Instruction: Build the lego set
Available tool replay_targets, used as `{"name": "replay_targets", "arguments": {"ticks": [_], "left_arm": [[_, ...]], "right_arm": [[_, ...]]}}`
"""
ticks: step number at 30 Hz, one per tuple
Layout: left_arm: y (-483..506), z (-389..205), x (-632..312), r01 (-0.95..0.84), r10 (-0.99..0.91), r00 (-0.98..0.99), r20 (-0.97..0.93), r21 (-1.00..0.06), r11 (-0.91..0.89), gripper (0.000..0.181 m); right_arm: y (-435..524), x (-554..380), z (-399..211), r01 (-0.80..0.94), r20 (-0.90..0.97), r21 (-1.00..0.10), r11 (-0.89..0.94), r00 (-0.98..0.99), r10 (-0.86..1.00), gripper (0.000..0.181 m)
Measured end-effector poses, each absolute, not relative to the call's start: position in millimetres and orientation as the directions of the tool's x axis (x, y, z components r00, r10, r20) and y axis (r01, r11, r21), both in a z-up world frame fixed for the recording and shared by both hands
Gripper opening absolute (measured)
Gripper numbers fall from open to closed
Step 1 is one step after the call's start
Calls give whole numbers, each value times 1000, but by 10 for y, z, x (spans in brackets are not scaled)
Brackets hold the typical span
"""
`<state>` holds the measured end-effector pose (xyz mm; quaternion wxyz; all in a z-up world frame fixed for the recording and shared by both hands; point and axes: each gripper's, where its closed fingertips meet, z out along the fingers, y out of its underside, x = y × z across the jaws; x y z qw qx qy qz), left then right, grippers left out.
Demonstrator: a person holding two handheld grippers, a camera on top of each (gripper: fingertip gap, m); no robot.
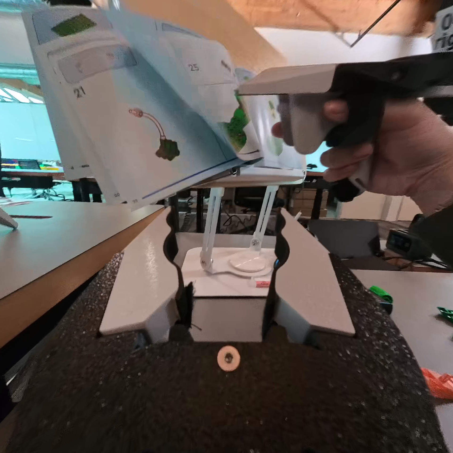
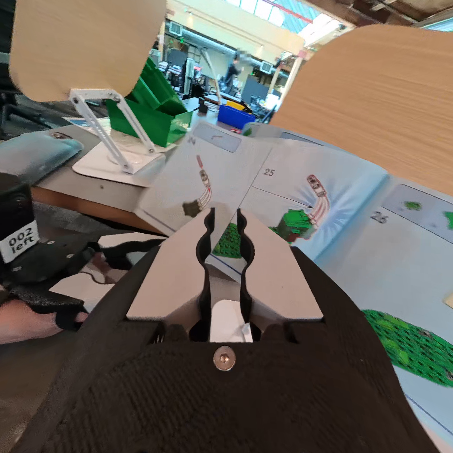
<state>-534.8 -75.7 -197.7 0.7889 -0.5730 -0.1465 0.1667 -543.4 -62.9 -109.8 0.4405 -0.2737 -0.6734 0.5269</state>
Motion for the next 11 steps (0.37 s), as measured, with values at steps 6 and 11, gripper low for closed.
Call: {"name": "replay_targets", "arguments": {"ticks": [6,11], "left_arm": [[-724,-1961,-5274,-103,395,919,23,-950,295,80],[-718,-1985,-5296,-86,394,918,36,-954,288,78]], "right_arm": [[-641,-5327,-1129,-66,349,-930,362,-470,810,23],[-395,-5101,-899,-123,311,-950,286,-409,858,21]]}}
